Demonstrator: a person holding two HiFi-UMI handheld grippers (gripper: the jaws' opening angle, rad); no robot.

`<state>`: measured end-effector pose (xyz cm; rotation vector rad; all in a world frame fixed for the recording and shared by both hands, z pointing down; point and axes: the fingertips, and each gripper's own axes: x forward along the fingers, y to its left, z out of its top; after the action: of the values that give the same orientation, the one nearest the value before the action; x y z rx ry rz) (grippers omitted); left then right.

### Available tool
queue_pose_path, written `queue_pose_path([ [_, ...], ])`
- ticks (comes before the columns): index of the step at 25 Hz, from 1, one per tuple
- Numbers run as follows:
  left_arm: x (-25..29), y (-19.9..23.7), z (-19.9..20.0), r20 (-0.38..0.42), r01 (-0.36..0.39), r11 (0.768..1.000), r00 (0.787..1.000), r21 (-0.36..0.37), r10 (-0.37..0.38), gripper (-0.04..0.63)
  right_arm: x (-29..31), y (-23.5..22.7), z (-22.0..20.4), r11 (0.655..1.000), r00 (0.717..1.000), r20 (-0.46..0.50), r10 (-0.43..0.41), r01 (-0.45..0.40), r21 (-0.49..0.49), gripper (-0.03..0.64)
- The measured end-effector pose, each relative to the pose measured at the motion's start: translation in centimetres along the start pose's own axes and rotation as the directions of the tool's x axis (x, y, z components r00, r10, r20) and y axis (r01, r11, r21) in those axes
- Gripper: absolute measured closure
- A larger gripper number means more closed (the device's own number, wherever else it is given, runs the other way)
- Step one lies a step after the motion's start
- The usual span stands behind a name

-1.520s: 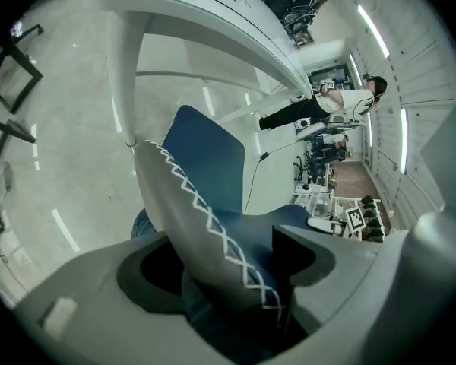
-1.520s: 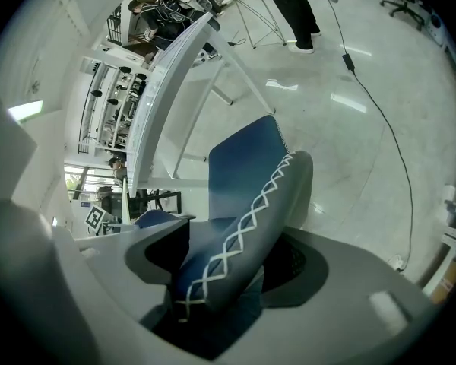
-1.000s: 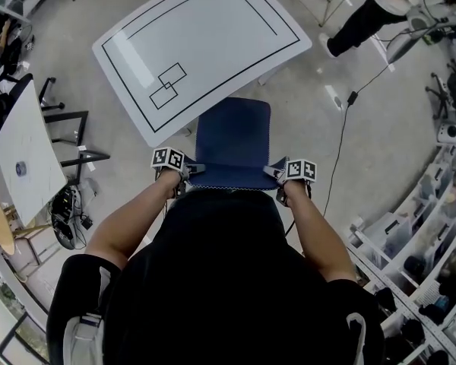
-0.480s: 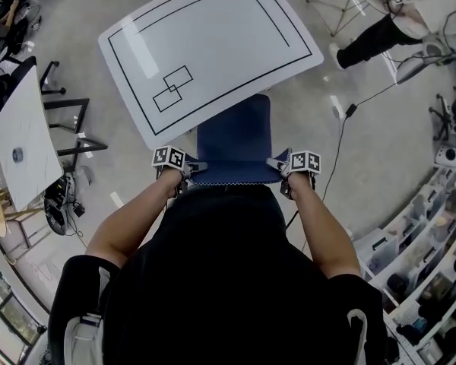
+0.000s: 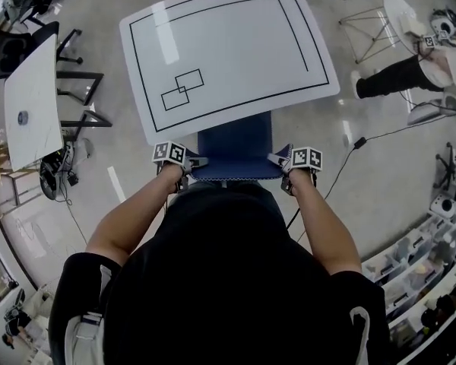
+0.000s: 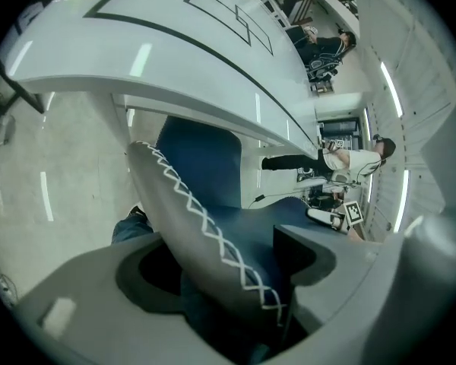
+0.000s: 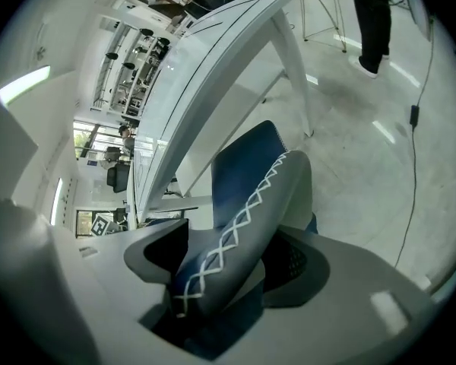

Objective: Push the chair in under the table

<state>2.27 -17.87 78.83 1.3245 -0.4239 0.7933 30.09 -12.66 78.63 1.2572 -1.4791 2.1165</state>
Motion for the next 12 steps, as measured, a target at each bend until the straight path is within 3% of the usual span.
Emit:
queue_pose_path([
  [12,1.4,-2.7,1.8,0.150,0.041,0.991,0.988,-0.126,-0.021,0.242,-0.5,0.9,8.0,0.990,0.994,-0.105,0.000,-0.015,-0.142,0.285],
])
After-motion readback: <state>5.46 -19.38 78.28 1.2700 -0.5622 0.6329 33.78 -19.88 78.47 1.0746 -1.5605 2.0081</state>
